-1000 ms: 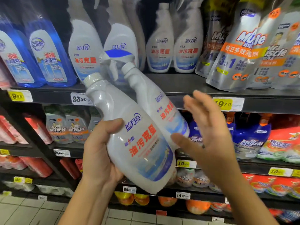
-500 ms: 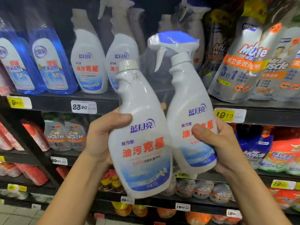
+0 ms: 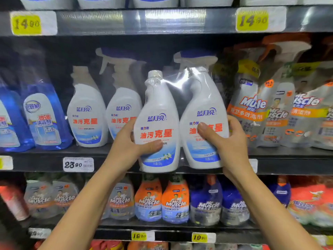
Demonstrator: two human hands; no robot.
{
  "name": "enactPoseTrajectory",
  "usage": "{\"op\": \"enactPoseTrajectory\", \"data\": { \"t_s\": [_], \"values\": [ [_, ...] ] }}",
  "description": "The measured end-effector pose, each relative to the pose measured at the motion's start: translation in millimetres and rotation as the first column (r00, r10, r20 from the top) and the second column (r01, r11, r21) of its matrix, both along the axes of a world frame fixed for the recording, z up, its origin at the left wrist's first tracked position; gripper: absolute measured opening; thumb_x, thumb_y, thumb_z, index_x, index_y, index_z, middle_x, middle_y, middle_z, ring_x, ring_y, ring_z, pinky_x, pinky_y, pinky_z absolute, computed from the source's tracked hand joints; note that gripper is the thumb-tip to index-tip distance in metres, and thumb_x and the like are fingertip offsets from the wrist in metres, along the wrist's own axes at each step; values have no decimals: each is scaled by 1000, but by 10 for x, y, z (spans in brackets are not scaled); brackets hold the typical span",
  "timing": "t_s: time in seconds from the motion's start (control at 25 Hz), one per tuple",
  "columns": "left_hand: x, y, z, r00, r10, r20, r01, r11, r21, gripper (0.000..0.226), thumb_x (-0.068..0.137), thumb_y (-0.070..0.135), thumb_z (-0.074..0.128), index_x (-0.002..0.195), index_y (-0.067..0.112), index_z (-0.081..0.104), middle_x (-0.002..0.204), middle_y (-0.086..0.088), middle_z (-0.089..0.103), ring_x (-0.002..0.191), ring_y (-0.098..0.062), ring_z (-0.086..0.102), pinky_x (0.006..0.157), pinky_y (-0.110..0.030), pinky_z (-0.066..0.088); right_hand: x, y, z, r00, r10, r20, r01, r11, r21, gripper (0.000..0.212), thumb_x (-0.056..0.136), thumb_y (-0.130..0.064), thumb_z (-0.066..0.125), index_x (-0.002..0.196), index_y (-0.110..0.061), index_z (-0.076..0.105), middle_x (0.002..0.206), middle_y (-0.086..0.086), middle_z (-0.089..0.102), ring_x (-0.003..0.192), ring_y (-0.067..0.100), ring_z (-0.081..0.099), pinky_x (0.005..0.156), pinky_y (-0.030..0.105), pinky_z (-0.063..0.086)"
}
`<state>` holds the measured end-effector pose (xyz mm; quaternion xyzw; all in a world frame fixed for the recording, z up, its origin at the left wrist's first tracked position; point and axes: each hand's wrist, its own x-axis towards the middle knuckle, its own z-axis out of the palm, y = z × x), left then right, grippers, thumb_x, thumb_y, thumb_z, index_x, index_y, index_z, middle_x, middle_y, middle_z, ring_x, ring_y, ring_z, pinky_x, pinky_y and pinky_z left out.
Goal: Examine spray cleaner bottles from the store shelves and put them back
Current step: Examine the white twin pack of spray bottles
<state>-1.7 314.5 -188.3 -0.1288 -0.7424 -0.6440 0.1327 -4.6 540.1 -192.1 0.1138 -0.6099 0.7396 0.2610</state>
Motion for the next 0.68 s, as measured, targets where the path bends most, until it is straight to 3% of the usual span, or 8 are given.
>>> {"op": "enactPoseTrajectory", "data": {
  "t_s": [0.16, 0.24, 0.32, 0.44, 0.52, 0.6, 0.68],
  "values": [
    [-277, 46, 93, 998, 40, -51, -39, 999, 19, 68, 56, 24, 83, 118, 26, 56, 103, 7, 72, 90, -5, 70, 67, -23, 58, -230, -11, 97, 975, -207, -80, 219, 954, 205, 60, 59, -57, 75, 107, -27, 55, 94, -13, 70, 85, 0, 68, 70, 19, 55],
    [-366, 83, 70, 994, 53, -97, -50, 998, 35, 67, 62, 12, 84, 120, 26, 55, 103, 7, 72, 91, -6, 69, 67, -20, 58, -284, -7, 68, 949, -268, -166, 306, 912, 273, 55, 66, -51, 76, 109, -32, 49, 92, -29, 64, 84, -14, 62, 66, 3, 46],
    [-426, 107, 2, 988, 70, -135, -68, 997, 19, 66, 62, 8, 85, 116, 33, 55, 103, 9, 71, 94, -8, 69, 70, -22, 57, -322, 15, -6, 933, -277, -229, 340, 887, 312, 54, 71, -43, 78, 113, -31, 46, 92, -34, 59, 85, -20, 57, 64, -2, 41],
    [-513, 129, -74, 975, 83, -205, -93, 995, -37, 69, 63, 6, 85, 118, 36, 54, 108, 11, 69, 100, -10, 66, 80, -34, 57, -390, 45, -121, 914, -289, -284, 376, 864, 334, 65, 73, -41, 77, 125, -21, 42, 109, -20, 55, 96, -14, 56, 71, 0, 43],
    [-559, 143, -108, 968, 79, -238, -90, 995, -36, 70, 64, 7, 84, 121, 35, 53, 110, 12, 68, 102, -9, 65, 83, -37, 58, -445, 52, -174, 900, -311, -307, 409, 845, 345, 80, 77, -38, 76, 138, -10, 33, 127, 1, 52, 107, 0, 57, 79, 3, 45],
    [-573, 176, -168, 958, 111, -263, -122, 992, -26, 76, 66, 12, 84, 129, 35, 49, 116, 14, 66, 107, -8, 63, 85, -37, 57, -486, 32, -214, 890, -328, -315, 435, 818, 377, 88, 80, -38, 71, 146, -7, 23, 140, 13, 43, 116, 17, 53, 84, 1, 42],
    [-571, 231, -249, 946, 180, -268, -188, 982, -2, 86, 68, 13, 83, 139, 34, 41, 123, 16, 62, 112, -4, 59, 90, -33, 54, -514, -2, -244, 869, -370, -329, 485, 770, 415, 87, 84, -38, 63, 150, -6, 16, 147, 15, 34, 126, 5, 40, 89, -7, 29]
  ]
}}
